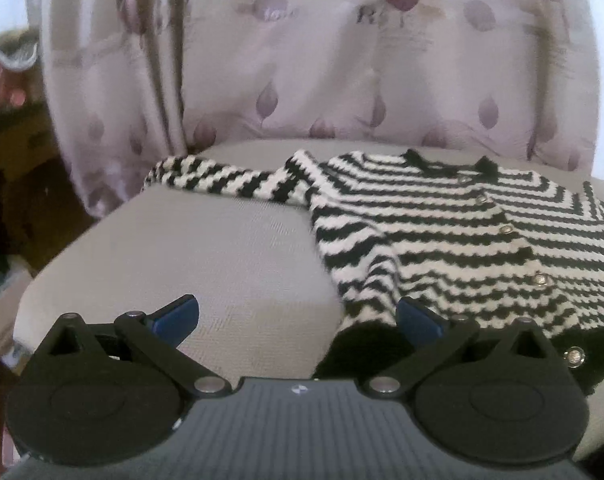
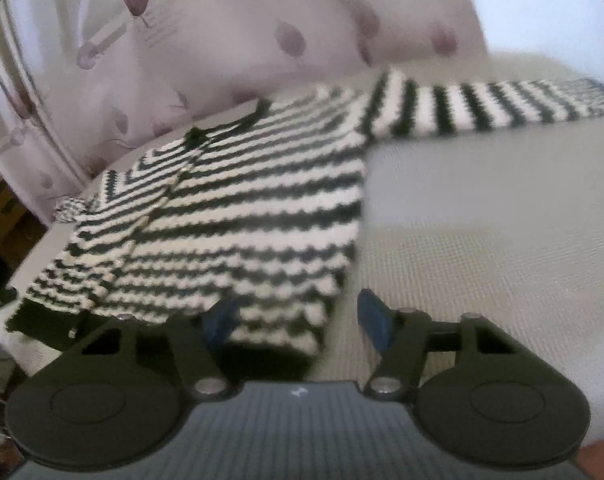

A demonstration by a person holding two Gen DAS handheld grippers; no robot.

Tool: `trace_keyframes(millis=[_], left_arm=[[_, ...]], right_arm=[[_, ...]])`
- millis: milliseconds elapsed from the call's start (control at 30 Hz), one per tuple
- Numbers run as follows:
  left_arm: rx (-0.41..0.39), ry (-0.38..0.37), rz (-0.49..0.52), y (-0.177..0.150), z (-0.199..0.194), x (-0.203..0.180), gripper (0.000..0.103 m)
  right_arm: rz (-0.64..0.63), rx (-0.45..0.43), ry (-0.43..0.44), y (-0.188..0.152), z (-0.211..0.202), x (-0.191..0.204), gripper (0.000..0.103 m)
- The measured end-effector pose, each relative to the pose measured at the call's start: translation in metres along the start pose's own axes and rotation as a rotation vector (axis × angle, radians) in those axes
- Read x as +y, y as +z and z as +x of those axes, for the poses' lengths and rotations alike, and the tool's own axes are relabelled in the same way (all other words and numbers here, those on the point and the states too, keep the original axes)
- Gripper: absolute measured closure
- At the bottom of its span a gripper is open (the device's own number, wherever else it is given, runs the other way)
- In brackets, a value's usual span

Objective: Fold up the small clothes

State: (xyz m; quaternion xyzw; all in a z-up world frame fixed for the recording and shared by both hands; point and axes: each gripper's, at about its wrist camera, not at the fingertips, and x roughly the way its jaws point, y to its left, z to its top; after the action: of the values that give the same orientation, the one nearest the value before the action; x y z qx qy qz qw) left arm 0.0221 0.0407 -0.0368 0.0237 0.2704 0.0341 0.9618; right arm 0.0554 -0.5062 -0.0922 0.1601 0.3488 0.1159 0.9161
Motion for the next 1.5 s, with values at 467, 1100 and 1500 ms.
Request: trace_keyframes(millis=[467,1100,1500], left_arm=[[0.002,0.036,0.057,-0.002,-0.004,-0.005,0.000],[0.100,-0.158,-0.005,-0.010,0.019,-0.004,0.003],[0.039,-0.166,0.017,-0.013,0.008,-0.010,0.068]], right_arm=[[-0.247,-0.037,-0.139,-0.011,-0.014,0.016,0.092],[-0.102,-0.028,-0.143,-0.014,-0.054,-0.014,0.097],[0.087,-0.052,-0.075,0.091,0.037,-0.053,0.050]])
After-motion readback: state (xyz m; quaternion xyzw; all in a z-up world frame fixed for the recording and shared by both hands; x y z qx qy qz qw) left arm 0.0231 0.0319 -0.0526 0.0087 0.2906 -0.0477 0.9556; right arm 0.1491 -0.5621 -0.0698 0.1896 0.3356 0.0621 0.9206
